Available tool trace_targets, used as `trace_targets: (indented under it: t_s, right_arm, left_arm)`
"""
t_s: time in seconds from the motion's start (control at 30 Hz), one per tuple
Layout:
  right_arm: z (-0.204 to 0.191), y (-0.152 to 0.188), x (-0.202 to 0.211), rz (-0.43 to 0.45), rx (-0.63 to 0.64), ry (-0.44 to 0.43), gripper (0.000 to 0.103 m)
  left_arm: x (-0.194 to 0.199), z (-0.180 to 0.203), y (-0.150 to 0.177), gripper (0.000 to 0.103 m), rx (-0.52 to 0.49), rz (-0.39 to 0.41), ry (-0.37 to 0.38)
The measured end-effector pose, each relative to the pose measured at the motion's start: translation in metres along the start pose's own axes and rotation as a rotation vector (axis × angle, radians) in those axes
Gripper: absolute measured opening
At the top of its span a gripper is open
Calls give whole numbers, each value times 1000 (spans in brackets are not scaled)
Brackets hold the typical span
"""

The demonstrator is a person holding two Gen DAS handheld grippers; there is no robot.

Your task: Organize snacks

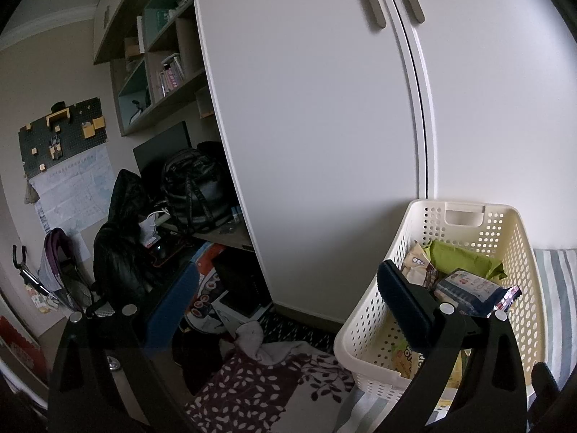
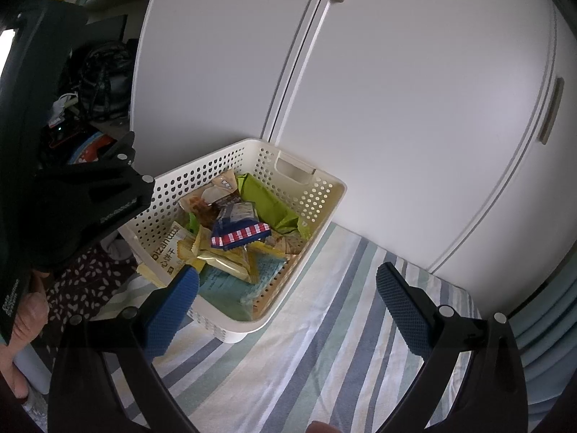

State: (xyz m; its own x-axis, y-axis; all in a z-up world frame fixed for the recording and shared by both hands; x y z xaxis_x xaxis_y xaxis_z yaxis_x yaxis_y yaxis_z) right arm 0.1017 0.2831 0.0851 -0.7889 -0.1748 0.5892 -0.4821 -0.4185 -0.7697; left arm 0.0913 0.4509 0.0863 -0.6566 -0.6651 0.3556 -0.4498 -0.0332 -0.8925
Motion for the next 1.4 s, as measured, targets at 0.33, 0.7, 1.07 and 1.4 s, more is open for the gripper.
trace_targets:
  t_s: [0.33,0.7,1.07,1.4]
  right_arm:
    - [-4,0,-2,-11,-6,-1,98]
    - [-6,2,-5,-28,-13,-26,98]
    - [-2,4,-3,-21,-27,-36,98]
    - [30,19,3,-52,-50,22,98]
  left_arm:
    - [0,0,0,101,-1,0,0]
    - [0,0,0,101,-1,0,2]
    - [-1,1,0,101,-4,0,1]
    - [7,6,-6,100,-25,25,33]
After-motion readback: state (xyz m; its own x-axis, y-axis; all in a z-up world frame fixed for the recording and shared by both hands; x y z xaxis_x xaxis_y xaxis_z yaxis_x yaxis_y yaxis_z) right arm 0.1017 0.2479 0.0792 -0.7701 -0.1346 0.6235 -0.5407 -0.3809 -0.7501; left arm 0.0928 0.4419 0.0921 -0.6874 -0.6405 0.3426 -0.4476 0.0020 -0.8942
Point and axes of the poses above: each gripper's, at about its wrist camera, not at the fingertips, and x roughly against the way its jaws point, z to its right, y to its underside, the point moved 8 cm from there along -x, roughly the way its jaws point, and after that the axes turned 5 degrees about -x, right-handed, at the moved point
